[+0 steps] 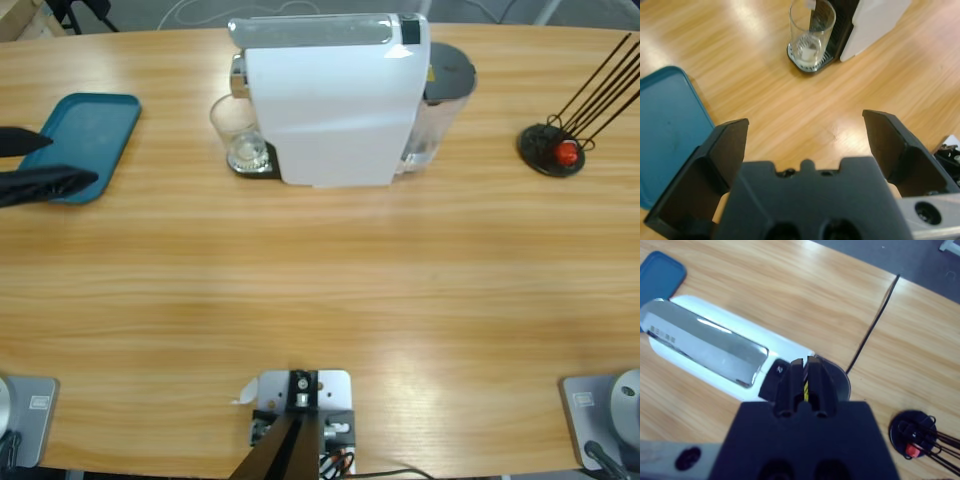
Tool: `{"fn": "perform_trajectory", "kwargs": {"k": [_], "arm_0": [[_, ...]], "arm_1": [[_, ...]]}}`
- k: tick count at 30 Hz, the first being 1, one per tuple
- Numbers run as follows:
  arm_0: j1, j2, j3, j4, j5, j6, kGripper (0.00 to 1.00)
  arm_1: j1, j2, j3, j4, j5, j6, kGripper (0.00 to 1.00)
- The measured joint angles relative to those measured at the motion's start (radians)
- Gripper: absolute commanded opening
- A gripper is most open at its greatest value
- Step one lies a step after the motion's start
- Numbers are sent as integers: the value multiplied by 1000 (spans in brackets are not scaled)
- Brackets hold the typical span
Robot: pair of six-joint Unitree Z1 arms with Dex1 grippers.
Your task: Pour coffee
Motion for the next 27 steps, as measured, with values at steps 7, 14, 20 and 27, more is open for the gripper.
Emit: {"fn": "perform_trajectory", "kwargs": {"k": [7, 14, 20, 27], "arm_0": [[-10, 32, 0, -45, 0, 0, 1000], [-35, 33, 0, -48, 0, 0, 1000], [-38, 37, 0, -48, 0, 0, 1000], [-38, 43, 0, -48, 1, 0, 1000]], "arm_1": [[0, 3, 0, 26, 74, 0, 0], [0, 13, -21, 26, 123, 0, 0], [0, 30, -29, 26, 132, 0, 0], [0, 51, -29, 26, 137, 0, 0]]}}
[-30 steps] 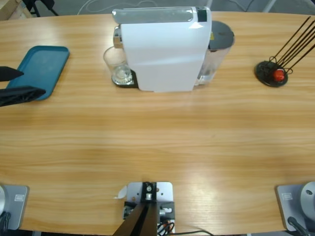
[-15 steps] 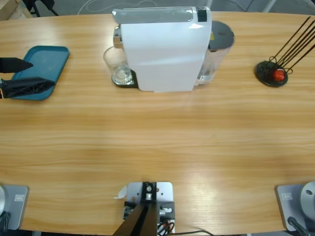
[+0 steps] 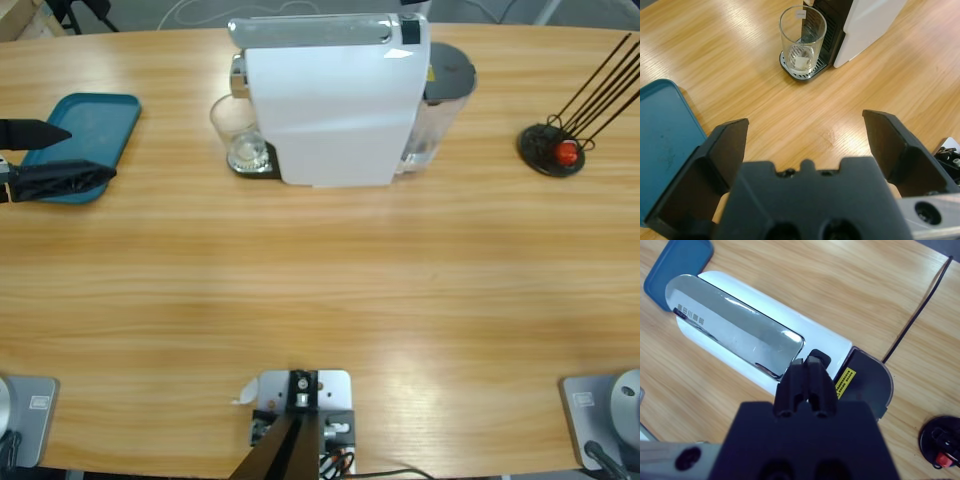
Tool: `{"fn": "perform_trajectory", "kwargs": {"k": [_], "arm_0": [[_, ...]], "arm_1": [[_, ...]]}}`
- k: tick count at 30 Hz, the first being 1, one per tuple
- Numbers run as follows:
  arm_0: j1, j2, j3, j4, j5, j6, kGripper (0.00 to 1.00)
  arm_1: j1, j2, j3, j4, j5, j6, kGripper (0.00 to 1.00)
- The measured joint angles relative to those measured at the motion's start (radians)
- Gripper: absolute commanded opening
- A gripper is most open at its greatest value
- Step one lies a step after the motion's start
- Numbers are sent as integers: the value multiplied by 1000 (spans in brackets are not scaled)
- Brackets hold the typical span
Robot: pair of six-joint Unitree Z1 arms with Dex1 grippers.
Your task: Pour coffee
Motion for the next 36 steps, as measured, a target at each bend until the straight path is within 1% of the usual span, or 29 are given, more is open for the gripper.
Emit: {"fn": "perform_trajectory", "kwargs": {"k": [11, 16, 30, 36], "arm_0": [[0, 5, 0, 0, 2, 0, 1000], [0, 5, 1, 0, 2, 0, 1000], [0, 21, 1, -10, 2, 0, 1000], [0, 27, 3, -13, 5, 0, 1000]], "arm_1": [[0, 5, 0, 0, -8, 0, 0], [-1, 5, 4, 0, -38, 0, 0], [-2, 6, 13, -14, -82, 0, 0], [-2, 9, 24, -15, -84, 0, 0]]}}
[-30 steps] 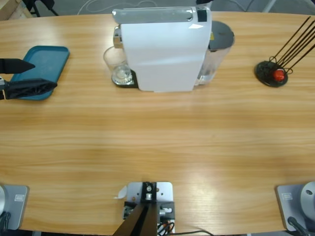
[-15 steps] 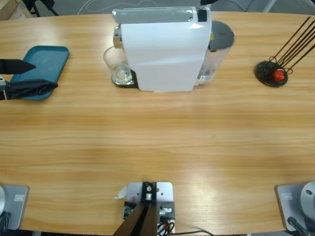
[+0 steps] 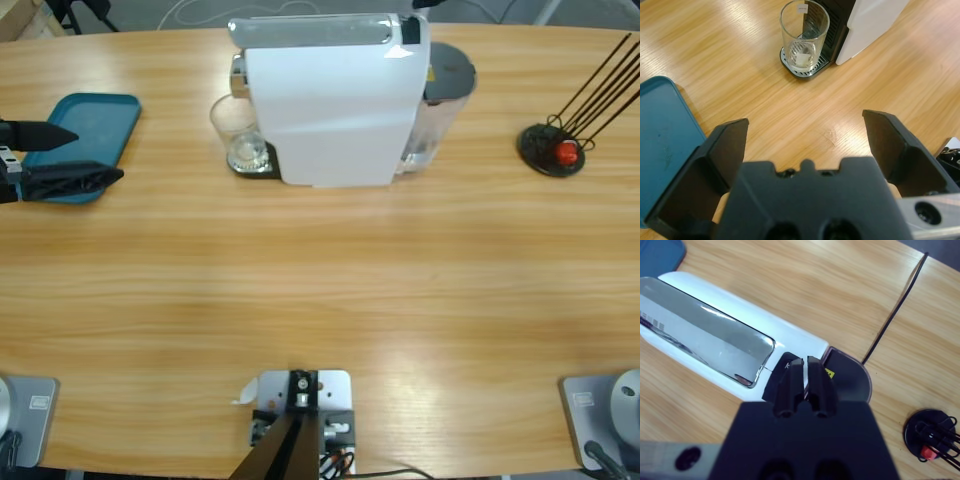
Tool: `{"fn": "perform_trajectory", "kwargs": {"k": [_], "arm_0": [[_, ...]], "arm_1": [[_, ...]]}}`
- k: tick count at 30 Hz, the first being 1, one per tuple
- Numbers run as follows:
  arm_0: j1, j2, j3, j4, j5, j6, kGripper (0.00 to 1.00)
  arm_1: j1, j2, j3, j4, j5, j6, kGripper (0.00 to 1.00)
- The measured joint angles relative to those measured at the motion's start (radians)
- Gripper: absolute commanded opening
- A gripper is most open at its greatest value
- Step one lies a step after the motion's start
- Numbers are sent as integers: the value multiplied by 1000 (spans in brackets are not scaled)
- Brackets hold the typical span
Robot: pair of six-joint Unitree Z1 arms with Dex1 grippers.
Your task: Pour coffee
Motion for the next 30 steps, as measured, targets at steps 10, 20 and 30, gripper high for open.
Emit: {"fn": "perform_trajectory", "kwargs": {"k": [10, 20, 30], "arm_0": [[0, 0, 5, -2, 2, 0, 1000], [0, 0, 8, -3, 2, 0, 1000], [0, 0, 15, -7, 2, 0, 1000]], "arm_1": [[0, 2, 5, -3, 0, 0, 0], [8, 2, 5, -3, 0, -2, 0], [23, 2, -27, 1, 0, -12, 0]]}}
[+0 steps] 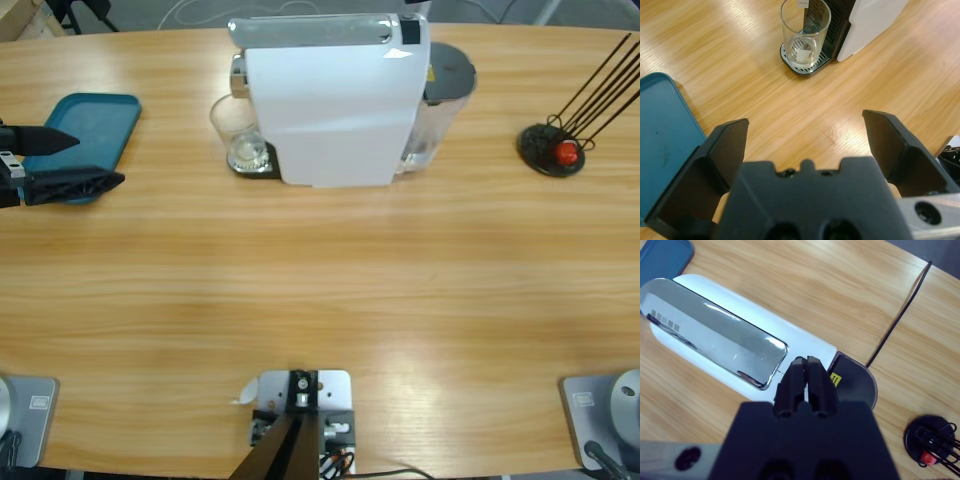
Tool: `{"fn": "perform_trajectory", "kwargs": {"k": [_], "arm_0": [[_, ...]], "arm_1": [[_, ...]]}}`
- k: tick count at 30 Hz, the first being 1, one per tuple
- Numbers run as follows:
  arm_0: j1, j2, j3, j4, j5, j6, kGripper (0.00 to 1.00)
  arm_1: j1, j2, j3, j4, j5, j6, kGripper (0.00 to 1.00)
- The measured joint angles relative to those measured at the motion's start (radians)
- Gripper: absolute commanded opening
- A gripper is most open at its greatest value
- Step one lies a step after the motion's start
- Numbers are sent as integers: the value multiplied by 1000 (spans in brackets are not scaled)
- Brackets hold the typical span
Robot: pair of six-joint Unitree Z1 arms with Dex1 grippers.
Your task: Pour coffee
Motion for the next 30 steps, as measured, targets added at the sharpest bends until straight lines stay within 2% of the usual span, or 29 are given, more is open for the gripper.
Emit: {"fn": "perform_trajectory", "kwargs": {"k": [21, 22, 23, 24, 30], "arm_0": [[0, 3, 8, -4, 0, 0, 1000], [0, 3, 8, -4, 0, 0, 1000], [0, 3, 8, -4, 0, 0, 1000], [0, 3, 8, -5, 0, 0, 1000], [0, 3, 8, -6, 0, 0, 1000]], "arm_1": [[6, -4, 37, 0, -16, 0, 0], [6, -6, 39, -2, -16, -1, 303], [6, -8, 40, -5, -20, -3, 819], [6, -11, 41, -8, -26, -9, 988], [6, -77, -37, -16, -104, -83, 1000]]}}
